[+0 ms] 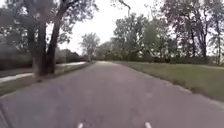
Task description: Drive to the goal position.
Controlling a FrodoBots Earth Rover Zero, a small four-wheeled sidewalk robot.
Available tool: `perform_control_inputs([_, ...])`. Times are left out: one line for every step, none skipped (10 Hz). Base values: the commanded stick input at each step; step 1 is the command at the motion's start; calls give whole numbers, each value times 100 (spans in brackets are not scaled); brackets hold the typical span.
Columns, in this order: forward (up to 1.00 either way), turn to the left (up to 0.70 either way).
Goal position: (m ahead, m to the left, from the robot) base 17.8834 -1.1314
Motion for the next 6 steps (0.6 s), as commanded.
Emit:
perform_control_inputs([100,0])
perform_control_inputs([100,0])
perform_control_inputs([100,0])
perform_control_inputs([100,0])
perform_control_inputs([100,0])
perform_control_inputs([100,0])
